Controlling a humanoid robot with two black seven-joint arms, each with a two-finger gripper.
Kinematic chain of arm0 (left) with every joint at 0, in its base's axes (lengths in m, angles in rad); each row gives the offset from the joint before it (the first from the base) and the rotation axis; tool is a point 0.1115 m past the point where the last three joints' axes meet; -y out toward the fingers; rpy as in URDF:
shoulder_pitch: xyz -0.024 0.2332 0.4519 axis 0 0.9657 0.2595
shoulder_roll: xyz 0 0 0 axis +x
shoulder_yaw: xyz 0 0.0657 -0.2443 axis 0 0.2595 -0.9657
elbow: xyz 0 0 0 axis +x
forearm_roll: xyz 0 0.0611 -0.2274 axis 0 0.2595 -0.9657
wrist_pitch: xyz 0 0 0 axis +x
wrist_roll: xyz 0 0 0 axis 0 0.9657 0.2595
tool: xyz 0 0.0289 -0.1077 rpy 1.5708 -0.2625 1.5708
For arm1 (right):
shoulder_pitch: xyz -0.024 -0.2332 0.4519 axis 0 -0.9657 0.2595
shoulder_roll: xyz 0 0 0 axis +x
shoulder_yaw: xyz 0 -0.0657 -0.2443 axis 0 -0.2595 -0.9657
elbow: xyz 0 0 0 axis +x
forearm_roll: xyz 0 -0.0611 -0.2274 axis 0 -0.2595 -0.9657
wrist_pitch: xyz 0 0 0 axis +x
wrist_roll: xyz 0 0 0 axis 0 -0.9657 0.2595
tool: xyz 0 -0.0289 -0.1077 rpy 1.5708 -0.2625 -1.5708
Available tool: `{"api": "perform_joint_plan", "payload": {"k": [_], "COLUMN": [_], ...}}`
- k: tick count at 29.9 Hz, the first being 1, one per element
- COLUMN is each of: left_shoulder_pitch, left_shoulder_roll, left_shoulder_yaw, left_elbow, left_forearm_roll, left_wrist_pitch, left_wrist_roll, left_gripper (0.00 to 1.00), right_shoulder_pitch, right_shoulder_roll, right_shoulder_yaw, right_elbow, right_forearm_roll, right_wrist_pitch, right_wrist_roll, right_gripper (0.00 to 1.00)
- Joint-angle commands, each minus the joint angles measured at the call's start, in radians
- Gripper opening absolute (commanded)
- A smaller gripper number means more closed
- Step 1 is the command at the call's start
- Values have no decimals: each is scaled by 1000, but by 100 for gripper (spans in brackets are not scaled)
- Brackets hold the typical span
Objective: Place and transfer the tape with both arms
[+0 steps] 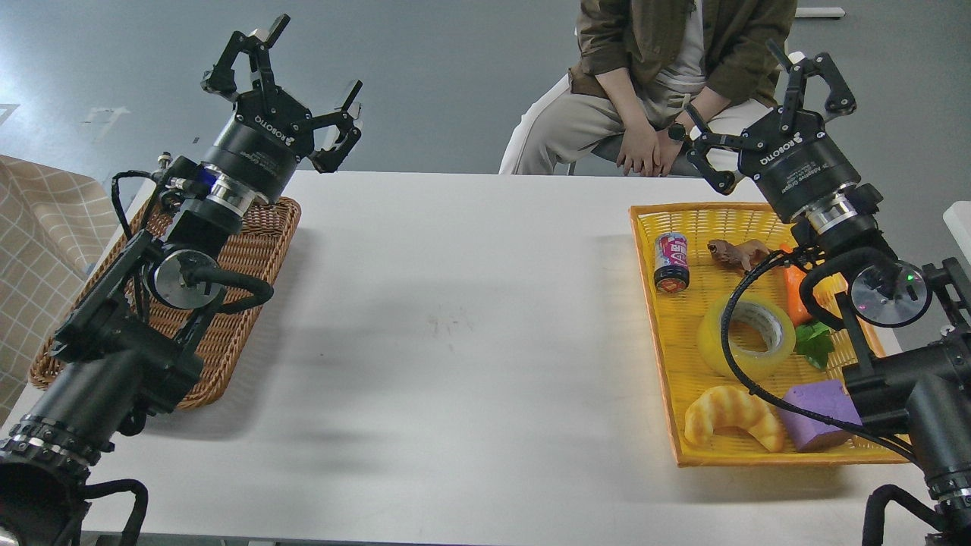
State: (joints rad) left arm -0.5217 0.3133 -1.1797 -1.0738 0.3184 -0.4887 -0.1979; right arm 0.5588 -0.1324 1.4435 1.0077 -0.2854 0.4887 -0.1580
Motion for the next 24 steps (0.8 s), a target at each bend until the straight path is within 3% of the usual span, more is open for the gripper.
{"api": "perform_joint_plan", "payload": {"k": [1, 24], "left_shoulder_pitch": [2, -6], "left_shoulder_roll": [3, 0], "left_shoulder_yaw": [0, 8], "left_elbow": [0, 0], "left_forearm_roll": [-1, -5], "left_wrist_pitch": [0, 0], "left_wrist_roll": [-1, -2], "left_gripper": [98, 98], "right_shoulder_pitch": [1, 1], "right_shoulder_roll": [1, -3], "right_shoulder_yaw": [0, 0], "right_elbow": [2, 2], "right_forearm_roll": [0, 0], "right_wrist_pitch": [0, 0], "right_wrist_roll": [0, 0], "right_gripper": [100, 100]}}
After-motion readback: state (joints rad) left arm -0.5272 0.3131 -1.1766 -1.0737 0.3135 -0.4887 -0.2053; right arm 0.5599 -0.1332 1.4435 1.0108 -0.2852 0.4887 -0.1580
